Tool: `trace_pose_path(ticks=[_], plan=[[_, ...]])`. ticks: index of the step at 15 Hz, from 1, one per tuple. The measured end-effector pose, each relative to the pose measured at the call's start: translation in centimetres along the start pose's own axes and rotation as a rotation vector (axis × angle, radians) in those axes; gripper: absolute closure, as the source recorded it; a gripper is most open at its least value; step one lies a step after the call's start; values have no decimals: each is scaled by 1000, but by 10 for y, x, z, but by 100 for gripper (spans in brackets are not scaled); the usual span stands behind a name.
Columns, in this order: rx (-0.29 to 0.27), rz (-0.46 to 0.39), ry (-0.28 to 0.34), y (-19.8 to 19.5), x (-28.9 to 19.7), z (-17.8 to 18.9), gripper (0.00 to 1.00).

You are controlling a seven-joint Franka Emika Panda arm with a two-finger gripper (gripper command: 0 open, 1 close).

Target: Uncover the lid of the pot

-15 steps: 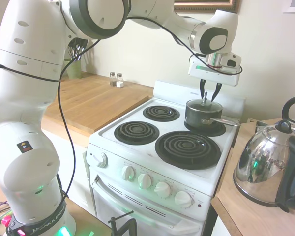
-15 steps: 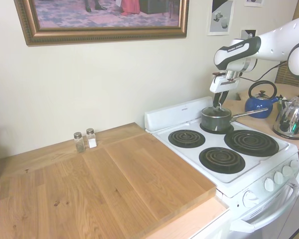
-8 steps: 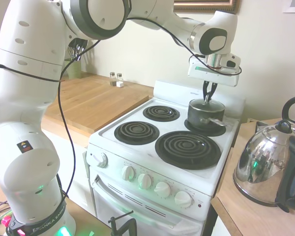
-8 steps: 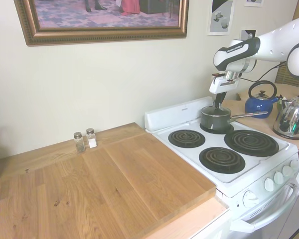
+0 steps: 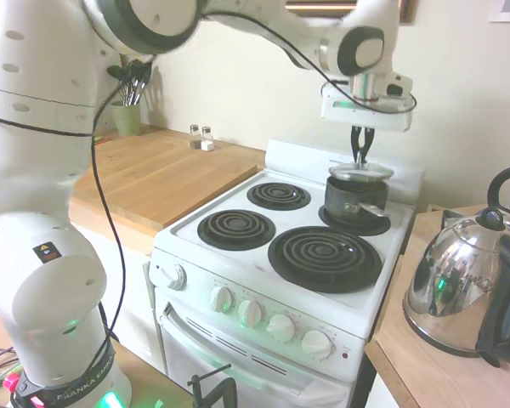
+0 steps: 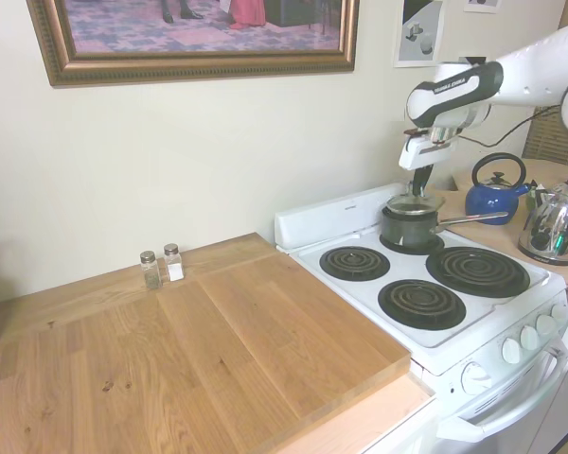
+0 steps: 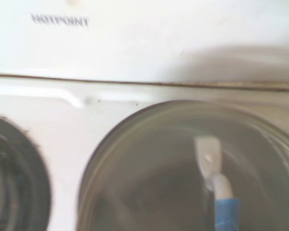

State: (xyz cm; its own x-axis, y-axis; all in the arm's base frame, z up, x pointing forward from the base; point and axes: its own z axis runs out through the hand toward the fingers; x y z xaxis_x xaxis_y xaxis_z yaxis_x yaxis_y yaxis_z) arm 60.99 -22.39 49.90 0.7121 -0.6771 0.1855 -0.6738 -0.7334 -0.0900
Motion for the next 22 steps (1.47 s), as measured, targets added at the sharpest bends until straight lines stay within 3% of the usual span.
trace_pose_path(ticks=[3,6,10,13,17,20,22], plan=[[-33,-21,68,-44,-58,-57,100],[-116,-35,134,-132,-138,-78,100],[-281,-59,194,-250,-245,-44,100],[-374,-95,217,-326,-307,7,100],[-369,-135,104,-383,-356,44,100],[-341,-101,-71,-381,-354,48,100],[-340,-80,-130,-372,-340,54,100]])
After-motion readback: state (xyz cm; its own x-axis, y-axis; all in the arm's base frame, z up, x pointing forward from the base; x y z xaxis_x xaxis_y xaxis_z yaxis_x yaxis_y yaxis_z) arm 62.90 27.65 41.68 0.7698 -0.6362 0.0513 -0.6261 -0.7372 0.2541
